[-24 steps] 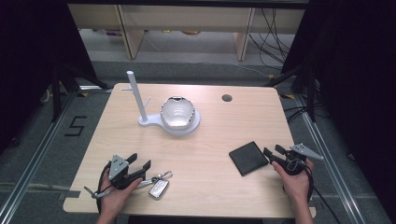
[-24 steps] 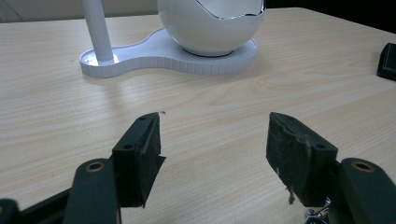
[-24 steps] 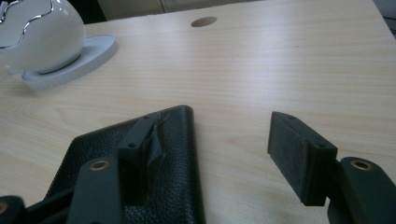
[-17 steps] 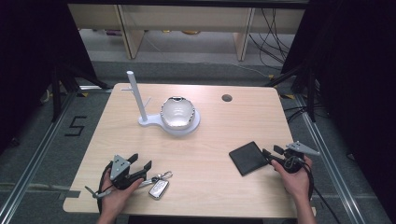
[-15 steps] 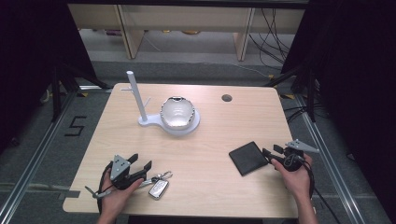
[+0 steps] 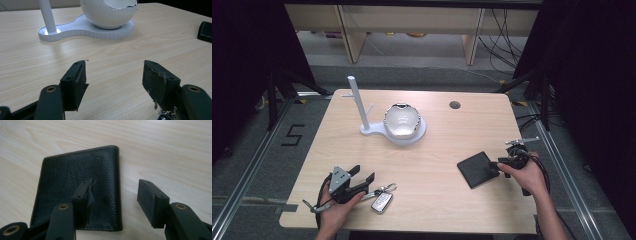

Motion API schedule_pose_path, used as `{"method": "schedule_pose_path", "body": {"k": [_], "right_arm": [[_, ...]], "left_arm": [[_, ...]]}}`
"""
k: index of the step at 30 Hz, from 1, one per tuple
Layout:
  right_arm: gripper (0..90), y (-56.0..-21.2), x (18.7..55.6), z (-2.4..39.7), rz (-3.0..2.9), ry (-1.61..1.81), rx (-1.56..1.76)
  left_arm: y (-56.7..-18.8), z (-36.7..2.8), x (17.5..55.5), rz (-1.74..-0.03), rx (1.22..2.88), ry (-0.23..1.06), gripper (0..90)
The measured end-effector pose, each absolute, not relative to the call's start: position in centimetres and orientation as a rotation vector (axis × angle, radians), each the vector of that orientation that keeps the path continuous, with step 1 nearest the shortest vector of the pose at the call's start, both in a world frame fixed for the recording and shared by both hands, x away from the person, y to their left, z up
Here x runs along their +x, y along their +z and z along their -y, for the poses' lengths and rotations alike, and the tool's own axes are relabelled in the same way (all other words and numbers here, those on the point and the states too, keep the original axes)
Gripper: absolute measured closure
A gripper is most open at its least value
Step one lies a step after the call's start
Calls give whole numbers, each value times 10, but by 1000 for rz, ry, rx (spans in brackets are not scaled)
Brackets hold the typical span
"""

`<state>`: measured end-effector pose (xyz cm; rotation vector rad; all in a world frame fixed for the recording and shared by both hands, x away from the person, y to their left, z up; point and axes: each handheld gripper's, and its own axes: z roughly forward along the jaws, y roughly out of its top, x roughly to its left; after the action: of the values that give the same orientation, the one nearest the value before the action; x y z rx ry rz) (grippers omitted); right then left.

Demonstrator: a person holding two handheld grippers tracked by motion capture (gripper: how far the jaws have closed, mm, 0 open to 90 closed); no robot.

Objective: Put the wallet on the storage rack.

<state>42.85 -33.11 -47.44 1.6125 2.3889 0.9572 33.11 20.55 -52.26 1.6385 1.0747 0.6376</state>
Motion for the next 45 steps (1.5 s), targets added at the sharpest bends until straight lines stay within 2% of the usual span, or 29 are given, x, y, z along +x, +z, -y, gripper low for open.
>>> {"method": "schedule_pose_path", "body": {"k": [8,25,31,33,34,45], "right_arm": [[474,-466,443,323,-2438,827,1641],[475,-471,459,312,-2539,701,1697],[509,-469,465,309,-2556,654,1709],[512,-464,464,306,-2550,610,1812],[513,-467,466,309,-2562,644,1713],[555,-471,468,307,-2552,572,1780]], "left_arm": [[-523,-206,331,-1088,1635,630,352],[-523,-206,331,-1093,1624,624,352],[-523,-206,331,-1097,1624,623,352],[-523,-206,331,-1095,1626,624,352],[-523,-206,330,-1092,1628,626,352],[-523,-206,330,-1090,1630,628,353]]}}
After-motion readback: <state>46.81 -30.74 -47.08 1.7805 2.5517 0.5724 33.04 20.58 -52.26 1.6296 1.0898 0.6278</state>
